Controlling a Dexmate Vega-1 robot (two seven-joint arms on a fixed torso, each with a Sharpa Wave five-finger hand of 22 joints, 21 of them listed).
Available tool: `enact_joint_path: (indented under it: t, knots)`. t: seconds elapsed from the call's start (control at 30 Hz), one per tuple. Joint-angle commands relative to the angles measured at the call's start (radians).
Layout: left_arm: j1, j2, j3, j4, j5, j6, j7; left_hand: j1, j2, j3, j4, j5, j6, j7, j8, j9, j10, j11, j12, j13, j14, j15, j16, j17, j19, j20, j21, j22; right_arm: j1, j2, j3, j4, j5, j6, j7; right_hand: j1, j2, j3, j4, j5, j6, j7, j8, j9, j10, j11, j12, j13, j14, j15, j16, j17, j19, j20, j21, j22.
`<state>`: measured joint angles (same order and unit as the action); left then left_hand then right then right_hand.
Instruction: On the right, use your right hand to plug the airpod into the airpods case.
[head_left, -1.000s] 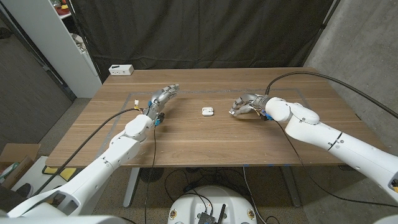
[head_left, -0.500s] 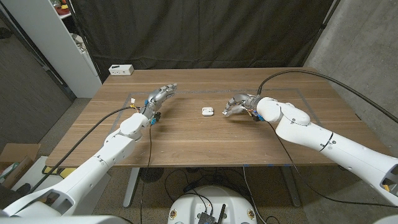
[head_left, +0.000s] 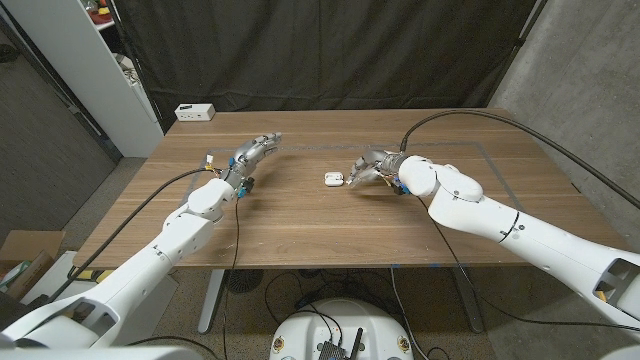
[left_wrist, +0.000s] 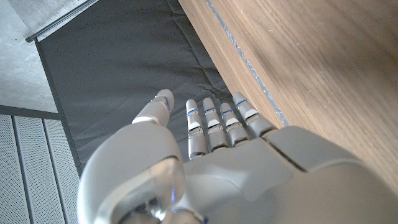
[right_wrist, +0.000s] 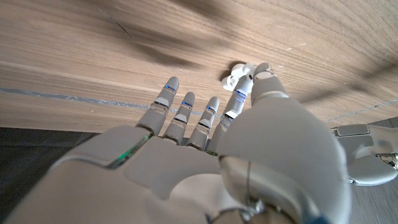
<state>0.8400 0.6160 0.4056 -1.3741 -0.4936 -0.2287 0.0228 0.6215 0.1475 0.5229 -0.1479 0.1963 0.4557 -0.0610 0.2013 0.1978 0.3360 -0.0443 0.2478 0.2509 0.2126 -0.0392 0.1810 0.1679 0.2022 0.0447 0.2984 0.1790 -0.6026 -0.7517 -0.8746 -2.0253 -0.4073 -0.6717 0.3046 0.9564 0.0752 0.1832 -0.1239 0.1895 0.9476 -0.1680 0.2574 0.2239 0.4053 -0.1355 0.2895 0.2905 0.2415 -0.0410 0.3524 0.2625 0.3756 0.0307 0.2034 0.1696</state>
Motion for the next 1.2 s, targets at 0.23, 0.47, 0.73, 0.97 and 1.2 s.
enact_joint_path:
  t: [0.23, 0.47, 0.73, 0.97, 1.2]
  knots:
    - [-0.020, 0.014, 0.000, 0.045, -0.005, -0.013, -0.037, 0.000, 0.007, 0.005, -0.002, 0.007, 0.006, 0.010, -0.002, 0.002, 0.003, 0.011, -0.001, -0.001, 0.006, -0.034, -0.003, 0.000, 0.011, 0.005, -0.002, 0.005, 0.103, 0.099, -0.101, 0.102, -0.028, -0.016, 0.031, -0.018, 0.001, -0.007, 0.001, 0.008, 0.025, 0.005, 0.011, 0.013, 0.015, 0.004, 0.005, 0.004, 0.017, -0.122, 0.013, 0.001, 0.016, 0.003, 0.003, 0.005]
    - [-0.013, 0.024, -0.001, 0.030, 0.007, -0.012, -0.023, -0.001, 0.006, 0.004, -0.003, 0.007, 0.008, 0.010, -0.002, 0.002, 0.004, 0.011, -0.001, -0.001, 0.007, -0.035, -0.003, 0.000, 0.011, 0.005, -0.003, 0.005, 0.129, 0.126, -0.130, 0.149, -0.035, -0.021, 0.037, -0.022, 0.000, -0.010, 0.000, 0.008, 0.030, 0.009, 0.014, 0.019, 0.023, 0.009, 0.008, 0.006, 0.020, -0.121, 0.015, 0.001, 0.017, 0.004, 0.002, 0.005]
    - [-0.013, 0.018, -0.001, 0.042, 0.005, -0.031, -0.033, 0.000, 0.007, 0.005, -0.004, 0.007, 0.008, 0.012, -0.002, 0.003, 0.003, 0.012, -0.001, -0.001, 0.006, -0.035, -0.003, 0.000, 0.012, 0.006, -0.005, 0.005, 0.127, 0.145, -0.126, 0.181, -0.024, -0.006, -0.004, -0.022, 0.002, -0.011, -0.002, 0.009, 0.029, 0.014, 0.016, 0.025, 0.032, 0.012, 0.011, 0.007, 0.030, -0.122, 0.019, 0.000, 0.022, 0.006, 0.003, 0.005]
    - [-0.011, 0.019, -0.003, 0.039, 0.005, -0.029, -0.026, 0.000, 0.006, 0.005, -0.004, 0.007, 0.010, 0.011, -0.002, 0.003, 0.005, 0.008, -0.001, -0.002, 0.007, -0.036, -0.003, -0.001, 0.013, 0.005, -0.007, 0.005, 0.138, 0.161, -0.134, 0.211, -0.019, 0.009, -0.019, -0.023, 0.003, -0.012, -0.003, 0.008, 0.032, 0.022, 0.019, 0.031, 0.040, 0.013, 0.014, 0.008, 0.037, -0.124, 0.022, 0.000, 0.026, 0.005, 0.003, 0.006]
    - [-0.009, 0.021, -0.006, 0.039, 0.003, -0.026, -0.024, 0.001, 0.005, 0.004, -0.005, 0.007, 0.012, 0.007, -0.002, 0.003, 0.004, 0.007, -0.001, -0.002, 0.007, -0.038, -0.003, -0.001, 0.014, 0.005, -0.009, 0.005, 0.146, 0.186, -0.138, 0.243, -0.011, 0.015, -0.040, -0.024, 0.003, -0.014, -0.005, 0.008, 0.034, 0.025, 0.021, 0.036, 0.049, 0.018, 0.017, 0.010, 0.041, -0.123, 0.024, 0.000, 0.028, 0.006, 0.003, 0.006]
